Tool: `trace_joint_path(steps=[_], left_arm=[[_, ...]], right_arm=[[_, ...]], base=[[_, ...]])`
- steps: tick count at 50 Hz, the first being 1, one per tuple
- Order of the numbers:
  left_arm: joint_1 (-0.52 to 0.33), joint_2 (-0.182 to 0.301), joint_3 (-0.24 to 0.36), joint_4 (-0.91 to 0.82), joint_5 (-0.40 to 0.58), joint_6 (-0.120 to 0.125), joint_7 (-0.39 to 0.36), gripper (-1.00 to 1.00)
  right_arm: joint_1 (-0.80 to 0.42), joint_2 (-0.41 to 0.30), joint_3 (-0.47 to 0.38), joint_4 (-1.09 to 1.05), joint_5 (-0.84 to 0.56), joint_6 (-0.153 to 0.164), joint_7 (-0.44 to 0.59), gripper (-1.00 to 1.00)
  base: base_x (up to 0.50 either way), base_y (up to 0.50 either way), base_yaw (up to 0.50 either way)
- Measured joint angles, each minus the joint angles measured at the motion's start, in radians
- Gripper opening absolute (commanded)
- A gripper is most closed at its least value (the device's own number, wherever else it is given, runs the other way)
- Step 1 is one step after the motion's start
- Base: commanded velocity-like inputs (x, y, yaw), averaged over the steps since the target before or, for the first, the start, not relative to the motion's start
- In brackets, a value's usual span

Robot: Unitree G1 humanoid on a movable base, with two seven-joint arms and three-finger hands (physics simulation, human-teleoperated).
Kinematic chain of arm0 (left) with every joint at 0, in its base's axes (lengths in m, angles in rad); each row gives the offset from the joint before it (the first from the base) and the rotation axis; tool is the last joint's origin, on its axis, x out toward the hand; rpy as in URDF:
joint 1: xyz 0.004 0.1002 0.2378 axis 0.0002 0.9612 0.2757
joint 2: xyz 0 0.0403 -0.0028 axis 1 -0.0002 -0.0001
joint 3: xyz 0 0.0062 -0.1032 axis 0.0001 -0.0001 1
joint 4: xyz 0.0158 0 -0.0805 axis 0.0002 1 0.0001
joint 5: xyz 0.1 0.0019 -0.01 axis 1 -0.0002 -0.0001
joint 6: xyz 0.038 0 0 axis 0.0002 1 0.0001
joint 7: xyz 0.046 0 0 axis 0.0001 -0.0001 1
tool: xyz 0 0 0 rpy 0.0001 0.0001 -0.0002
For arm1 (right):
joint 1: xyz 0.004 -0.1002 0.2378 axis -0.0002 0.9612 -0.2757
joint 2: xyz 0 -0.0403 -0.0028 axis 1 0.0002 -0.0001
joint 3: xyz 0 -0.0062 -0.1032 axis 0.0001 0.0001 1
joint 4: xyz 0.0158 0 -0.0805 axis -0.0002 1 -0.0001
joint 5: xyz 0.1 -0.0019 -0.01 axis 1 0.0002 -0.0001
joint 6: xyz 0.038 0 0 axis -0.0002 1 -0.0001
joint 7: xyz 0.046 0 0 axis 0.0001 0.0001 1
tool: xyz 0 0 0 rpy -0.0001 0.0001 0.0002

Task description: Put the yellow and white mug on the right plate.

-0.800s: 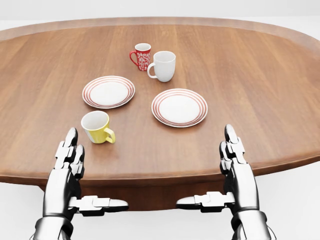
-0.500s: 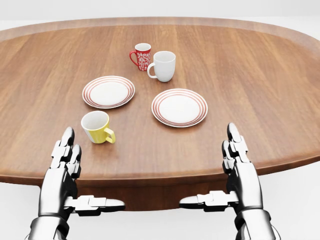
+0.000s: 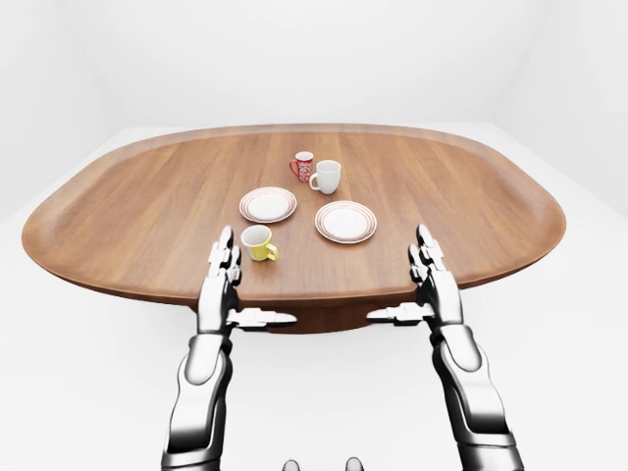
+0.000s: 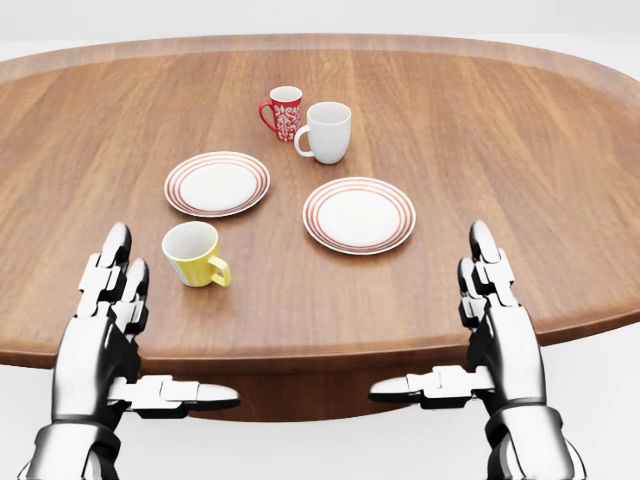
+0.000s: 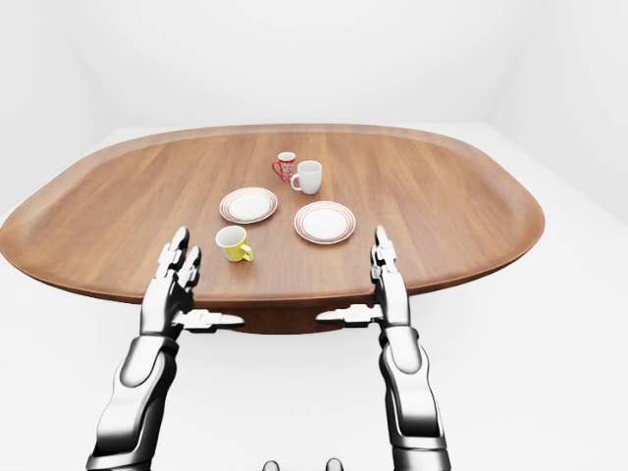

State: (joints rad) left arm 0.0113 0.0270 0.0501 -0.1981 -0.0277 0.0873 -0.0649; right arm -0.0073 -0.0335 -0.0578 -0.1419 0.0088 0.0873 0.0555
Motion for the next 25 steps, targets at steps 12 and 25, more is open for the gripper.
trace_joint_path(steps=[12,25], left_arm=[[-0.023,0.012,0.017,-0.058,-0.006,0.0,-0.023,1.0],[-0.062,0.028,0.037,-0.087,-0.008,0.0,-0.049,1.0]], right_arm=[[-0.013,-0.01,-0.019,-0.071,-0.003,0.0,0.009,1.0],[-0.02,-0.015,-0.028,-0.131,-0.014,0.0,0.018,1.0]], base=[[0.0,0.0,0.0],[0.0,0.0,0.0]])
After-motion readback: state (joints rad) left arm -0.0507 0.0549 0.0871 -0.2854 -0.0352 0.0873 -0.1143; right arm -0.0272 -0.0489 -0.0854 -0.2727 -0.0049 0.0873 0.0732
